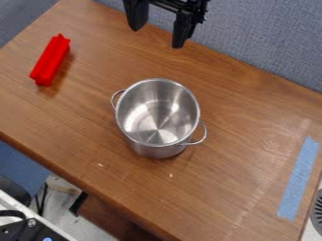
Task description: Move the red object from the metal pot to the table
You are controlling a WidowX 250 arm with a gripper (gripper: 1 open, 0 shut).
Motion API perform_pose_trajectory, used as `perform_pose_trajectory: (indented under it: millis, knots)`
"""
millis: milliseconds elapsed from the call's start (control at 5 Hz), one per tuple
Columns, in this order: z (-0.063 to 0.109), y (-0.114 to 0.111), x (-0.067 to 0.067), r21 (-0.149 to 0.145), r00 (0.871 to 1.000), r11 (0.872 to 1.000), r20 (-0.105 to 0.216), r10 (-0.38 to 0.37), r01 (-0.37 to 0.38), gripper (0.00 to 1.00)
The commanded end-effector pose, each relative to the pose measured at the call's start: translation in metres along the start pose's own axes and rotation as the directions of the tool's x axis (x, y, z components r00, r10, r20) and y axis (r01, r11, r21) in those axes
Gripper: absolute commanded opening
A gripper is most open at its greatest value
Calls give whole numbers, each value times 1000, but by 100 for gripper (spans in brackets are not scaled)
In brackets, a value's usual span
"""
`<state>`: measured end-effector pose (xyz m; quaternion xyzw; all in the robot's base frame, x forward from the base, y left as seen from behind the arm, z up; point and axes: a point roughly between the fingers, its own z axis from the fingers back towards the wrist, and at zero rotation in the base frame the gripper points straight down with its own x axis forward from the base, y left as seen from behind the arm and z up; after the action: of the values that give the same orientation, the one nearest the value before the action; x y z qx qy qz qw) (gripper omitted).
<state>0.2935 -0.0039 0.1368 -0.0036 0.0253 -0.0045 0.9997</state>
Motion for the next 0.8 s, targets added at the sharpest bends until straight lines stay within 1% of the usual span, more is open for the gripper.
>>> perform_pose_trajectory:
  millis: [0, 200, 400, 600]
  knots:
    - [-4, 1, -10, -7, 993, 993, -14, 118, -118, 100]
    - [-12, 32, -16, 23, 955, 955, -28, 296, -296, 100]
    - [-7, 82, -10, 24, 968, 968, -3, 250, -250, 100]
    - [-6, 132, -7, 23, 977, 977, 0, 212, -212, 100]
